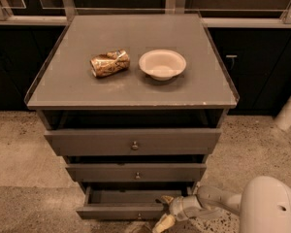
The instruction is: Open bottom drawer
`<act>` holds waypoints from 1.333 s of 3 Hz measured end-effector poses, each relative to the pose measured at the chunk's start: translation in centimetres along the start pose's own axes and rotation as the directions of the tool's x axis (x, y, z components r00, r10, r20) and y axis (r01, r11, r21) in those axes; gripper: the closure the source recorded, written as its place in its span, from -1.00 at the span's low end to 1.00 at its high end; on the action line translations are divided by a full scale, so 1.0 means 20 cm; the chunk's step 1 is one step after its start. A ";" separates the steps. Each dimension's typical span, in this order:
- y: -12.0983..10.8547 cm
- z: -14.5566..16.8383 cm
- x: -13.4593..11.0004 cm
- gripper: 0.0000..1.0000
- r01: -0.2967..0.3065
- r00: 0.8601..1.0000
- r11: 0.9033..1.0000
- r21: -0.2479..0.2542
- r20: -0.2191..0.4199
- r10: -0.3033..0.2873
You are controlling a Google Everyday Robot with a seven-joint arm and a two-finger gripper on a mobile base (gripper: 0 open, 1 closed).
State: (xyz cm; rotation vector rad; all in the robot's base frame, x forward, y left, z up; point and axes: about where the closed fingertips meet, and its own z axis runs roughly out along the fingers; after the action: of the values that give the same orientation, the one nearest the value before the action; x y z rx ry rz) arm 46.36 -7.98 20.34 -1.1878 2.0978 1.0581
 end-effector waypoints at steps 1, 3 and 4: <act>0.14 -0.01 0.05 -1.00 -0.063 0.997 0.998 0.029 0.034 0.062; 0.33 -0.03 0.10 -1.00 -0.150 0.986 0.987 0.062 0.082 0.145; 0.38 -0.04 0.10 -1.00 -0.179 0.980 0.981 0.078 0.101 0.170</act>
Offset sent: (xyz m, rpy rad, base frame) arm -0.1744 0.0082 0.0301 0.0968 0.1724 -0.4125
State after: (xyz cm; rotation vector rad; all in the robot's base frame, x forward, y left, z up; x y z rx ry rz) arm 38.67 -7.29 22.22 -0.9082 2.1815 1.0661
